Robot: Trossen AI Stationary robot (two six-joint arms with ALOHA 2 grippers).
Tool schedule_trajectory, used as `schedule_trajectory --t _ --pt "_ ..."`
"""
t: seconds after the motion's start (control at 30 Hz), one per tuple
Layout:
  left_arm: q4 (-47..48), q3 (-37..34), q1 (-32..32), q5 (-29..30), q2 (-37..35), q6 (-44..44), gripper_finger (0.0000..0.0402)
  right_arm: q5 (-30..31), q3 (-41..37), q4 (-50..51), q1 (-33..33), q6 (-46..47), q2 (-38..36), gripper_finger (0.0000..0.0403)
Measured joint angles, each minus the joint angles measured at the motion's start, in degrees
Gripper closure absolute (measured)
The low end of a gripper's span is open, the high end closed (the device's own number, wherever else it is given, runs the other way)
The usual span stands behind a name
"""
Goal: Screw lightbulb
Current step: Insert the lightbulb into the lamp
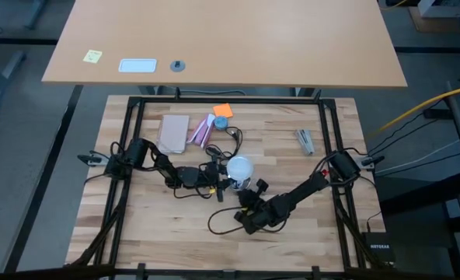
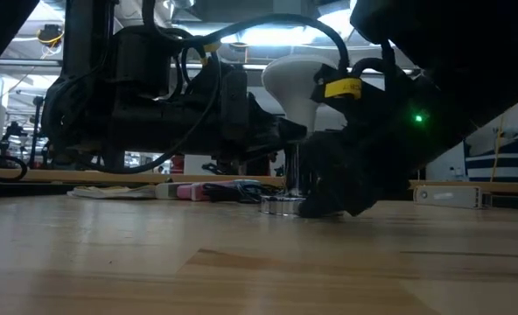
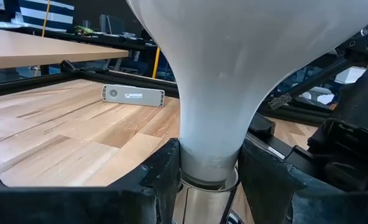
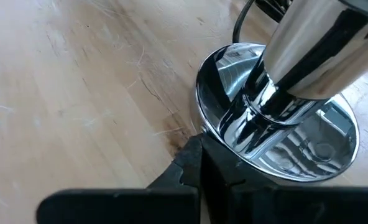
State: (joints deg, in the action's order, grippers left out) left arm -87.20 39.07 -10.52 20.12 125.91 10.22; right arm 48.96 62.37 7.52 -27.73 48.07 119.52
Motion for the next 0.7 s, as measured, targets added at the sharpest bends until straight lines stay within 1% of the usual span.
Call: schedule_trajectory --t 0.2,0.4,0.57,0.7 --pt "0.0 0.0 0.0 0.0 0.0 -0.2 0.0259 0.9 -0.1 -0.5 -0.1 -0.5 0.0 0.0397" --pt "0.0 0.0 0.1 -0.5 0.0 0.1 0.0259 -0.9 -0.3 -7.0 -0.2 -8.0 0.0 0.0397" --pt "0.0 0.0 0.0 -0.6 0.0 0.1 0.0259 -1.0 -0.3 -9.4 0.1 -8.2 0.0 0.0397" --pt "0.0 0.0 0.0 -0.5 0.0 0.2 0.0259 -2.4 -0.2 -11.0 0.2 -8.3 0.0 0.0398"
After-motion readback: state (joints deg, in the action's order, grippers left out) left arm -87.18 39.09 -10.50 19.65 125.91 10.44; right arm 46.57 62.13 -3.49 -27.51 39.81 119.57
